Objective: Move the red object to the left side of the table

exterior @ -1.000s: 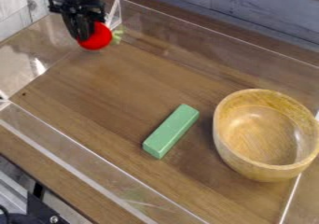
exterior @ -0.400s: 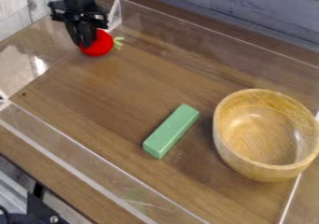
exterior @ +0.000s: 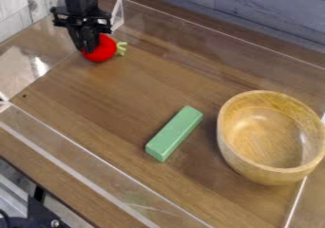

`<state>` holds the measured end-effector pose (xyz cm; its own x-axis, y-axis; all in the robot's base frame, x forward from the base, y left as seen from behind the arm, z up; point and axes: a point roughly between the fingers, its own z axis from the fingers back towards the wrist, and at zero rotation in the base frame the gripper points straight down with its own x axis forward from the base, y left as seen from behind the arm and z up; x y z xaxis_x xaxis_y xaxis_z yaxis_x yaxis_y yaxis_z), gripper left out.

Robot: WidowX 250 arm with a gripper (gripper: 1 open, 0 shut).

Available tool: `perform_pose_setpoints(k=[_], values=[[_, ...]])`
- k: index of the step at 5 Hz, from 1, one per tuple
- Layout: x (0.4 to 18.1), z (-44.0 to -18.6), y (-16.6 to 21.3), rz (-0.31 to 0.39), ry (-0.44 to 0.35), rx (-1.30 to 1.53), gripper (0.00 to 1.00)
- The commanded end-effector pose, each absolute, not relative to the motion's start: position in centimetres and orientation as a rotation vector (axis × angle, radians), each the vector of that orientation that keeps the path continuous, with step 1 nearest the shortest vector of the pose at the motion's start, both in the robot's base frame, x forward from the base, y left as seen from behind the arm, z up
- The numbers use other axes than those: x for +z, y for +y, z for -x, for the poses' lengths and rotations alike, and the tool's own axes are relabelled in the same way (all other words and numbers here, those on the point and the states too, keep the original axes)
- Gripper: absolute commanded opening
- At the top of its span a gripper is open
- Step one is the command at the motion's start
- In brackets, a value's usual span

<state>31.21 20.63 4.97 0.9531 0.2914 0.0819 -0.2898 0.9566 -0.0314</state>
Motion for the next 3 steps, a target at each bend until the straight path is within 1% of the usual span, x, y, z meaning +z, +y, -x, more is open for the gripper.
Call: perform_pose_setpoints(k=[1,3], values=[[7.57,-31.46,21.83,-0.012,-0.153,0.331,0.00],[8.05,-30.67,21.74,0.000,-0.156,0.385,0.00]])
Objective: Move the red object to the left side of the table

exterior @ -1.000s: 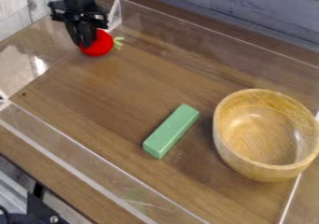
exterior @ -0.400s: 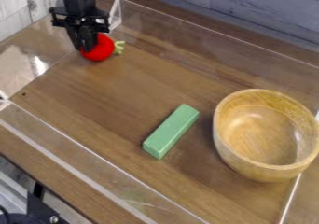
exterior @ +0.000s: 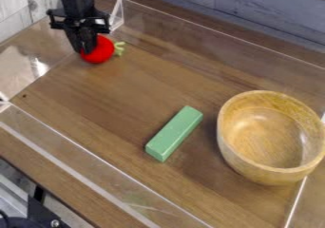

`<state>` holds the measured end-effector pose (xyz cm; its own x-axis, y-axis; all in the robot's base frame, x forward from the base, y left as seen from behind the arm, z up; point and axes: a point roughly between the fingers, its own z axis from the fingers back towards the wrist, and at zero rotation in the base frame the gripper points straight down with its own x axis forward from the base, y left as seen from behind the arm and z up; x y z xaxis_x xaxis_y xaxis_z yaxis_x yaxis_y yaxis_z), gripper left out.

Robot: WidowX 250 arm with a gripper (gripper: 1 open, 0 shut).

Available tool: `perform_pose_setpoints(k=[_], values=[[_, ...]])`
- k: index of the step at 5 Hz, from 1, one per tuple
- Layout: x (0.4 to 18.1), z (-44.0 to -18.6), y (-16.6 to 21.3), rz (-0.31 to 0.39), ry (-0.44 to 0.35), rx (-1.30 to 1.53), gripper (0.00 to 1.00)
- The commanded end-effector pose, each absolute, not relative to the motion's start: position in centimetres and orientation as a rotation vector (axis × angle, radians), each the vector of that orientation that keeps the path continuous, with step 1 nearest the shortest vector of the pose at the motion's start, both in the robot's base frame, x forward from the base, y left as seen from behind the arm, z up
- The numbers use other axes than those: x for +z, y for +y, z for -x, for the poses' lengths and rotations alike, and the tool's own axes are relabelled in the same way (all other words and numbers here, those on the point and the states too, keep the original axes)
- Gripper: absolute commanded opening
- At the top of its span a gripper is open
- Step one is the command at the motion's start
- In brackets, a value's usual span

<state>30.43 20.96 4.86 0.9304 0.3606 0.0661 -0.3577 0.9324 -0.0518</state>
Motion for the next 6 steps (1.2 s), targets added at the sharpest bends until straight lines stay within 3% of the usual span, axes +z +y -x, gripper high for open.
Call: perform_pose_setpoints(k=[1,2,3,4,6], values=[[8.3,-30.3,21.7,0.009,-0.158,0.412,0.00],[8.7,-29.9,21.7,0.022,-0.160,0.438,1.00],[9.0,-29.6,21.5,0.034,-0.164,0.460,0.00],[9.5,-29.5,21.6,0.047,-0.171,0.477,1.00],[10.8,-29.3,21.7,0.078,-0.188,0.503,1.00]])
